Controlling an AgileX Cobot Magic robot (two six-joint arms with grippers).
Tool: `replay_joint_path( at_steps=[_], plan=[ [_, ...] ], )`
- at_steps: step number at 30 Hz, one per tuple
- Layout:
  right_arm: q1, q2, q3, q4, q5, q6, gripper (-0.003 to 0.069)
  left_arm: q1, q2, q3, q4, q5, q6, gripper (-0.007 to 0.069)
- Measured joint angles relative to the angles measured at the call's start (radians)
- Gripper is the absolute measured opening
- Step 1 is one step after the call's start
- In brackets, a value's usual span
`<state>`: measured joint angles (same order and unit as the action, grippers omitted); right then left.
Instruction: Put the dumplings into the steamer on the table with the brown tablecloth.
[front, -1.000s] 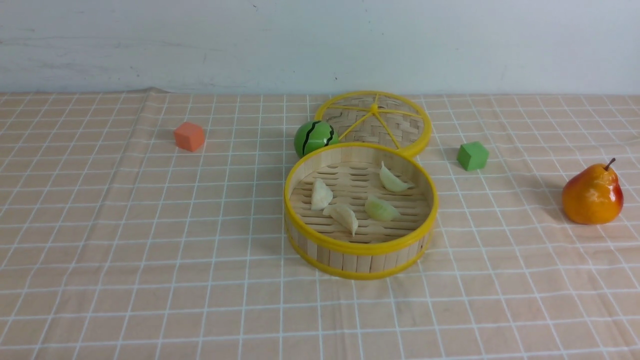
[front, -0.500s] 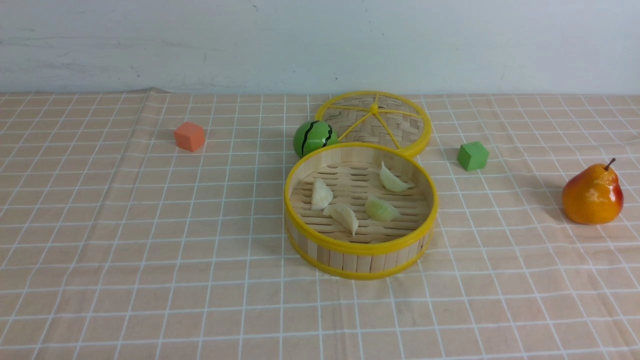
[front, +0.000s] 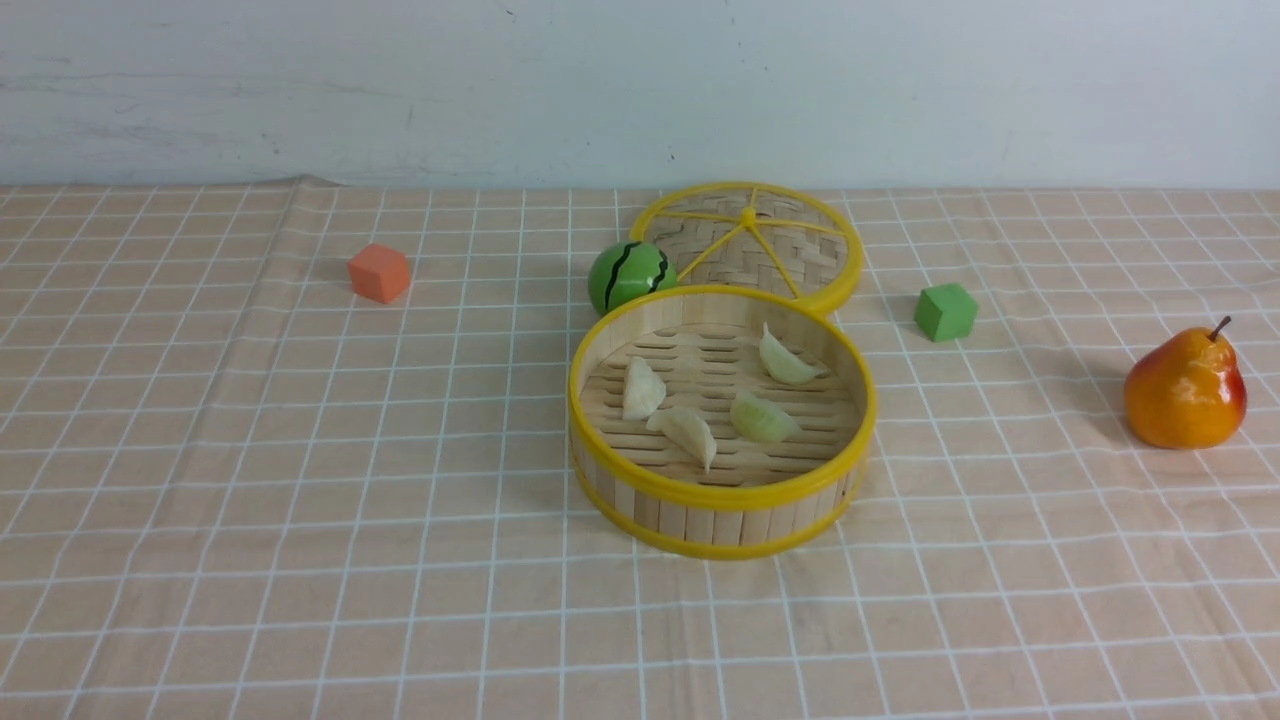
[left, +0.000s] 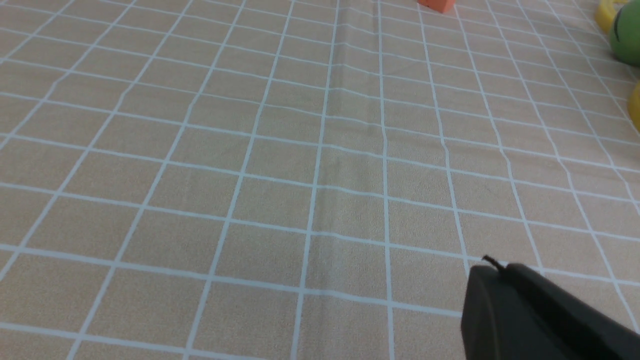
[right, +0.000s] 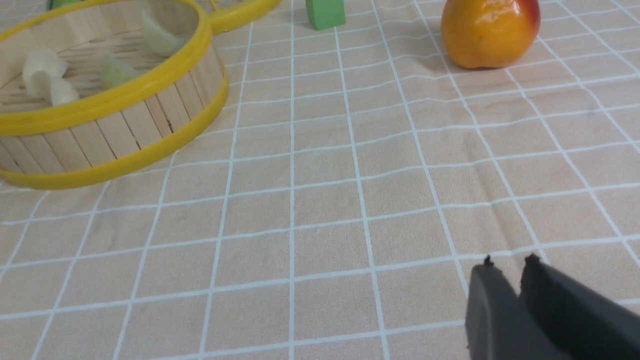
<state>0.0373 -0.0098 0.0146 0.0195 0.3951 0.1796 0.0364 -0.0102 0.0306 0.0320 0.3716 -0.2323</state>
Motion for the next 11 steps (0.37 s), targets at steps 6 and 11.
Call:
replay_joint_path(
  at_steps=[6, 11],
  plan=[
    [0.000, 0.000, 0.000, 0.000, 0.000, 0.000, 0.0095, 0.000, 0.000, 0.000, 0.000, 0.000, 0.000, -0.0014],
    [0.000, 0.000, 0.000, 0.000, 0.000, 0.000, 0.0097, 0.000, 0.000, 0.000, 0.000, 0.000, 0.000, -0.0014]
  ],
)
